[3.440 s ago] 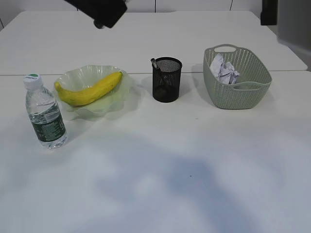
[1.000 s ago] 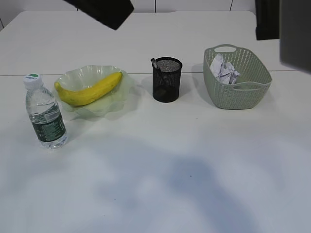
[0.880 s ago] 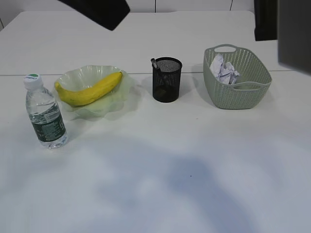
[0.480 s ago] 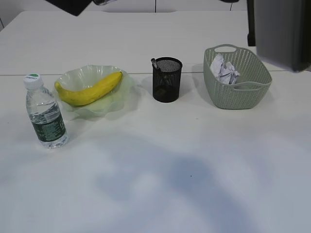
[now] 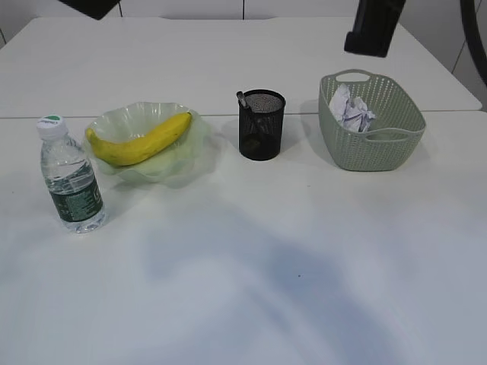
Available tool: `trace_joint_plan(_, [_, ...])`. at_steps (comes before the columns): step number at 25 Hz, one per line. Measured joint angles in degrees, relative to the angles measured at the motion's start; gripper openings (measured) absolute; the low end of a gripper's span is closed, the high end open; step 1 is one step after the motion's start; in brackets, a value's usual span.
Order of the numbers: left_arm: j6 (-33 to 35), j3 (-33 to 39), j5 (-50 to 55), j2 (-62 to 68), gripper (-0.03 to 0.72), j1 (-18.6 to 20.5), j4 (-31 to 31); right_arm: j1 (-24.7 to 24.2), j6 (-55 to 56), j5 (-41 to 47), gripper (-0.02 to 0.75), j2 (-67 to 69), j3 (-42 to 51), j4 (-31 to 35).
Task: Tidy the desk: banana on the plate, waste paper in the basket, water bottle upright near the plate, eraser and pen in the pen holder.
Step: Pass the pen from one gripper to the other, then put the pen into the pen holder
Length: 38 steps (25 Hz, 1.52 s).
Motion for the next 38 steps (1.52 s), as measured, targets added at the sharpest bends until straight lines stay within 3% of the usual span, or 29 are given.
trace_joint_plan(4, [0.0, 0.0, 0.0, 0.0, 0.330, 0.0, 1.0, 0.0, 0.0, -3.9, 0.058, 0.0, 0.4, 13.7])
trace_joint_plan(7, [0.0, 0.0, 0.0, 0.0, 0.330, 0.0, 1.3, 0.0, 1.6, -4.6, 0.057, 0.0, 0.4, 17.5])
trace_joint_plan(11, [-0.3, 1.7, -0.4, 0.0, 0.330, 0.0, 1.7, 0.0, 6.2, -5.5, 0.057, 0.0, 0.4, 18.3])
trace_joint_plan(16, [-1.7, 9.5, -7.6, 0.0, 0.330, 0.0, 3.8, 0.0, 11.6, -5.6, 0.057, 0.4, 0.4, 18.6])
trace_joint_plan(24, [-9.4, 21.8, -20.1, 0.0, 0.330, 0.0, 12.6, -0.6, 17.4, -5.3, 0.057, 4.6, 0.4, 18.6])
trace_joint_plan(32, [-15.3, 29.4, -28.3, 0.0, 0.330, 0.0, 15.8, -9.5, 24.6, 3.7, 0.050, 7.9, 0.2, 18.6])
trace_joint_plan(38, [-16.7, 29.9, -29.6, 0.0, 0.328, 1.7, 15.9, -10.5, 25.5, 6.7, 0.050, 12.5, -2.4, 18.4])
